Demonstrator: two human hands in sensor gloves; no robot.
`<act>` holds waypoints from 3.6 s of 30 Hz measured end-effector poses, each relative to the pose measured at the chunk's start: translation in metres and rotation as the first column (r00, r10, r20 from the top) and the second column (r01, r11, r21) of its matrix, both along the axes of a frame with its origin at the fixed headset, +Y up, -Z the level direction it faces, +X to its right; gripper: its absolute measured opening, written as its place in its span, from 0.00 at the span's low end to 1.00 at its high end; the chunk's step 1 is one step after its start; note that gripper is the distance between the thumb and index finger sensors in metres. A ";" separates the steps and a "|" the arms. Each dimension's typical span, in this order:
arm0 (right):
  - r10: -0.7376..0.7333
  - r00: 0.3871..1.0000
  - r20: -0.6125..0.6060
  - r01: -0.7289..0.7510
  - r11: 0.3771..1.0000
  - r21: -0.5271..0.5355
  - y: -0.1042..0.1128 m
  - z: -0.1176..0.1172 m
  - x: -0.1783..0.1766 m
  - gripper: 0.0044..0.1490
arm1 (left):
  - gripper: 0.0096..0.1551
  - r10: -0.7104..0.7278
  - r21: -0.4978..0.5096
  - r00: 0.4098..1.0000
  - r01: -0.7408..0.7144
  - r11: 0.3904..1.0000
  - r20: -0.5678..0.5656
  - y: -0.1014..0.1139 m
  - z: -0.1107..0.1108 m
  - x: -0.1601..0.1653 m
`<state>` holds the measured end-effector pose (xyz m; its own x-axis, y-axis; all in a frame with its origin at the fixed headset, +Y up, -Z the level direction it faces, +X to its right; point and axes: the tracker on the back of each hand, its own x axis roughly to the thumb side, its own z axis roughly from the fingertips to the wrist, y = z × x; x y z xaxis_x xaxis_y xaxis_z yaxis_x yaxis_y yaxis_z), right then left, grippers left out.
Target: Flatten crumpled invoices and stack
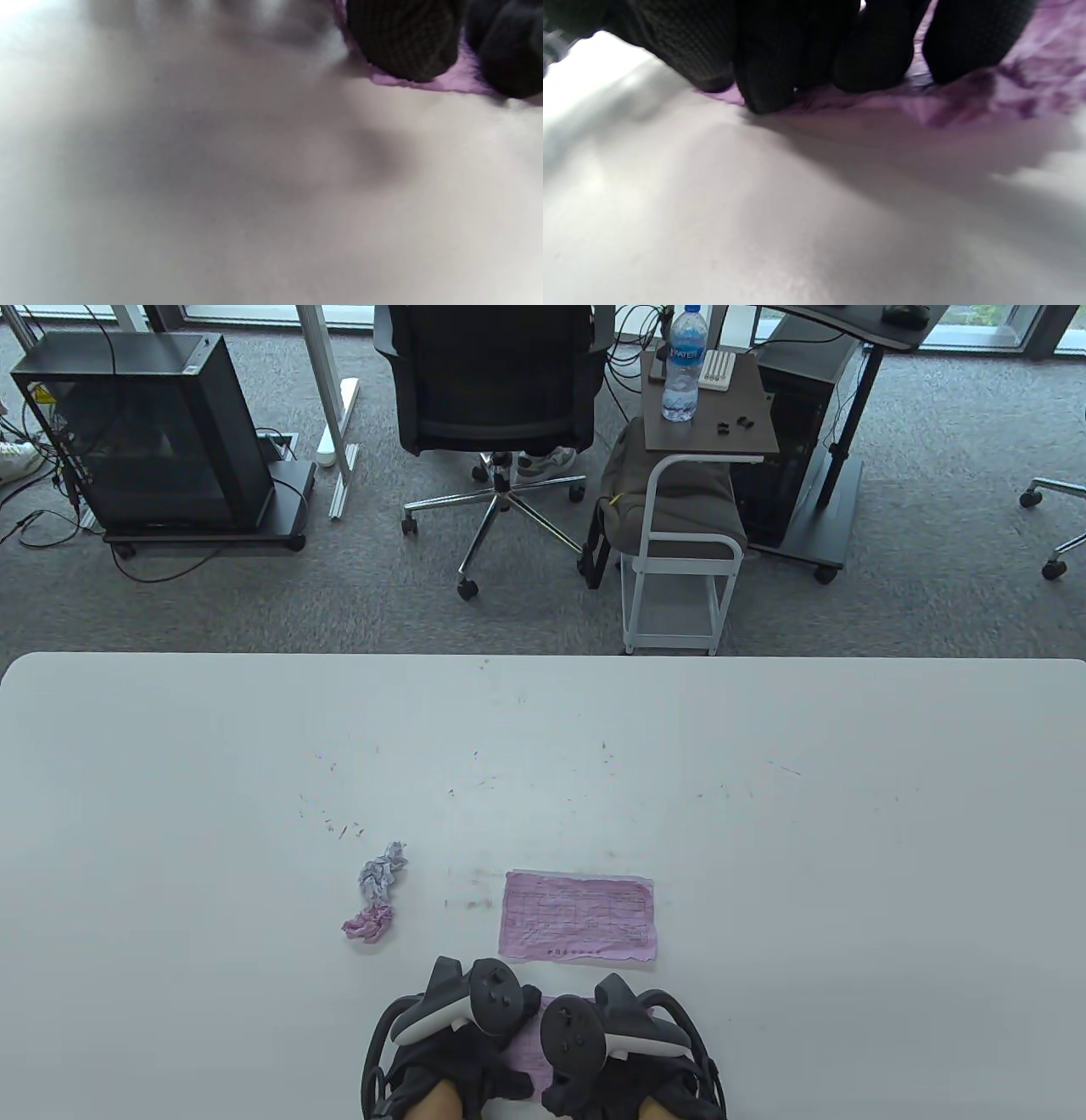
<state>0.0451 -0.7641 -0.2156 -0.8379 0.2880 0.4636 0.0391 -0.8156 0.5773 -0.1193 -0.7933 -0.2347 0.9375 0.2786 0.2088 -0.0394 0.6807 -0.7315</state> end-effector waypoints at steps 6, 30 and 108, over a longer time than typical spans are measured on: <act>0.072 0.984 0.162 -0.059 0.995 -0.080 -0.003 -0.009 0.030 0.20 | 0.53 0.002 0.002 1.000 -0.002 1.000 -0.002 0.000 0.001 0.000; -0.256 0.966 0.044 0.243 0.949 0.203 0.024 -0.001 0.023 0.27 | 0.53 0.017 -0.002 1.000 -0.017 1.000 0.000 -0.001 0.001 -0.002; 0.038 0.999 -0.027 -0.041 0.995 -0.094 0.000 0.004 0.005 0.24 | 0.53 0.021 0.000 1.000 -0.021 1.000 -0.012 -0.001 0.001 -0.003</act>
<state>0.0503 -0.7637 -0.2114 -0.8378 0.2981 0.4574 0.0860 -0.7552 0.6498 -0.1218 -0.7947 -0.2339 0.9338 0.2981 0.1978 -0.0619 0.6793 -0.7312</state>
